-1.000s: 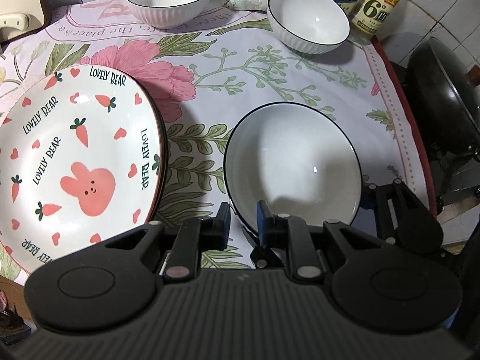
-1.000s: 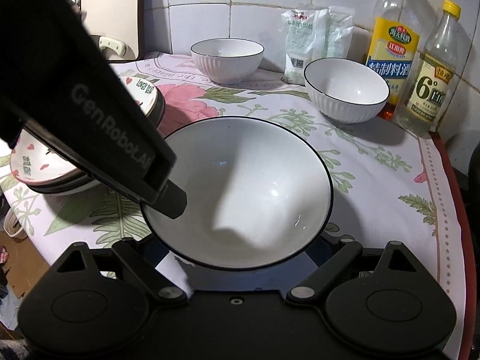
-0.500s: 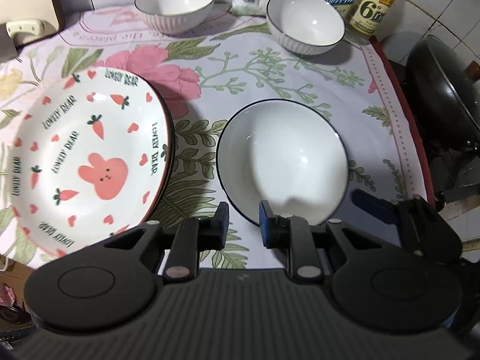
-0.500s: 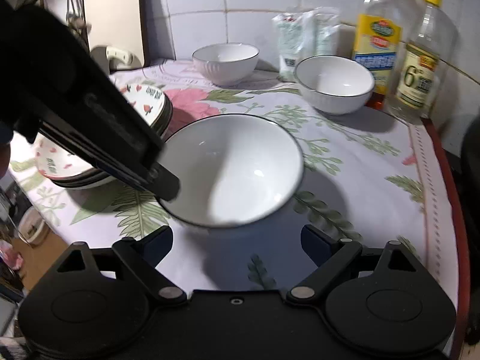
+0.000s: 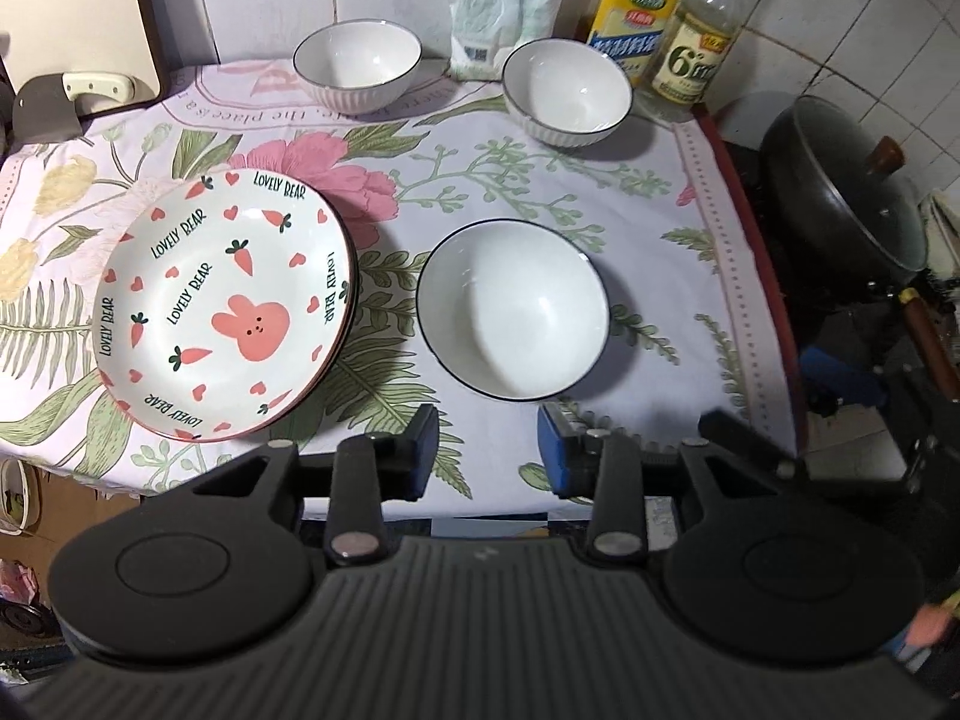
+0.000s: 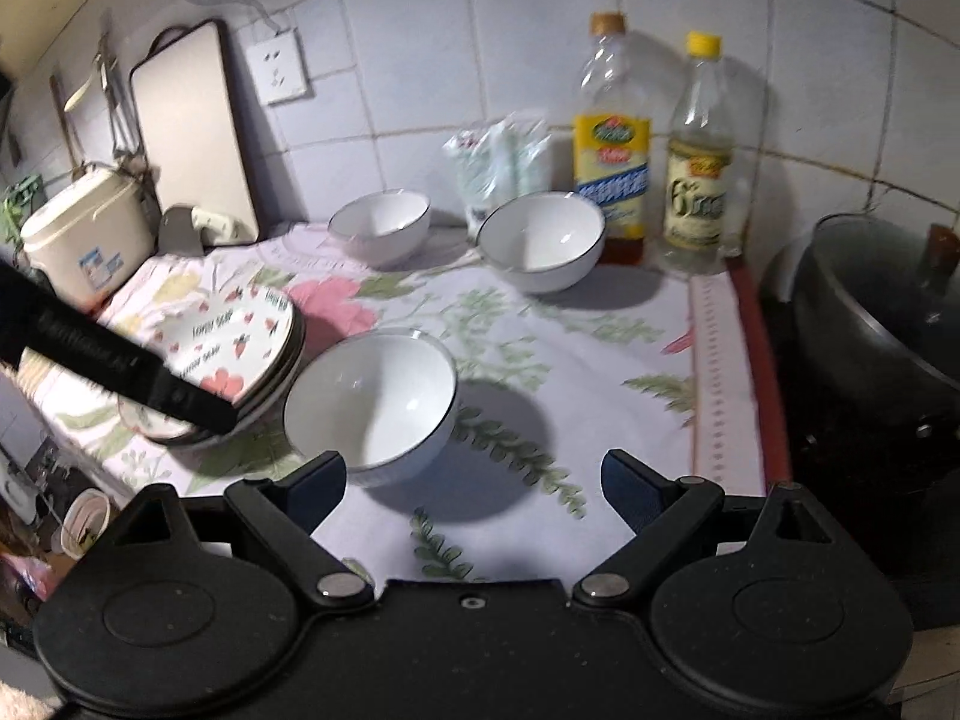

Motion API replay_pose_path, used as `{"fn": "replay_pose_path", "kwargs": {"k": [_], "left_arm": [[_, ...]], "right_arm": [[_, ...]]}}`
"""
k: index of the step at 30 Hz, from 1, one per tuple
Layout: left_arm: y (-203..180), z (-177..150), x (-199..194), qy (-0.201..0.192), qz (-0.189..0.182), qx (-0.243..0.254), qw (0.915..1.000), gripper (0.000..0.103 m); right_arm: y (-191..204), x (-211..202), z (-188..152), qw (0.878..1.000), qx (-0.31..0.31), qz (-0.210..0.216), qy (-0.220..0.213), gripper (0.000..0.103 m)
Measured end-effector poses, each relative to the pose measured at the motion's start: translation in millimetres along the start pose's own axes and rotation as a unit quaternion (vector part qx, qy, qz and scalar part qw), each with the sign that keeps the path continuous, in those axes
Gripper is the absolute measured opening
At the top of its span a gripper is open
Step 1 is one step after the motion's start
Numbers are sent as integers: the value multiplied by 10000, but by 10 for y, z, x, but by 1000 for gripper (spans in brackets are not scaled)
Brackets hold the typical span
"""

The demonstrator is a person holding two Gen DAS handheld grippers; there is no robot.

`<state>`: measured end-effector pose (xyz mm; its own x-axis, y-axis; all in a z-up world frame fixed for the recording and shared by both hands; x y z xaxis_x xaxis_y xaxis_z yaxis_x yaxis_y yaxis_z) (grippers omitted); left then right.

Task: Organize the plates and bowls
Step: 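Lower the white bowl onto the cloth and open the left gripper, then reach the left gripper to the white bowl by the salt bag and grasp its rim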

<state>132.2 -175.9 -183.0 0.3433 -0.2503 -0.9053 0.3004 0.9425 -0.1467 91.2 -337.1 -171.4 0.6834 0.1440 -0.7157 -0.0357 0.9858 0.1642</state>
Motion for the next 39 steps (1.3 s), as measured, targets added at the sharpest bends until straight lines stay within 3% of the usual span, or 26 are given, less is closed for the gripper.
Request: {"fn": "replay_pose_path", "kwargs": {"k": [8,21,30,39], "left_arm": [[-144,162,-272,-275,-49,66,9996,40],[-167,651,-259,-742,-232,110,9969,40],[-62,1233,183,-1127,-159,-201,9933,40],[83,1602,990,-912,-167,-782,9926,40]], "right_arm": [[-83,-211,424,9980,253,-242,-536,94],[-134,22,983,9986,264,108,-456,94],[-295,642,1297,9990,221,265,-286,94],[-685,1527,1408,9982,518,268,155,94]]}}
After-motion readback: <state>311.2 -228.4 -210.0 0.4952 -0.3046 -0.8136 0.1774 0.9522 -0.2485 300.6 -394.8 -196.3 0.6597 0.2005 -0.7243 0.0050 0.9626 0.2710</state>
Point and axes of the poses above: each gripper's, at about its wrist camera, not at the fingertips, and x roughly the way its jaws point, y to its left, z to its top, the point moved 7 cm from there along x, roughly the way its jaws point, and after that the axes turned 7 degrees about x, right-handed, at the moved point
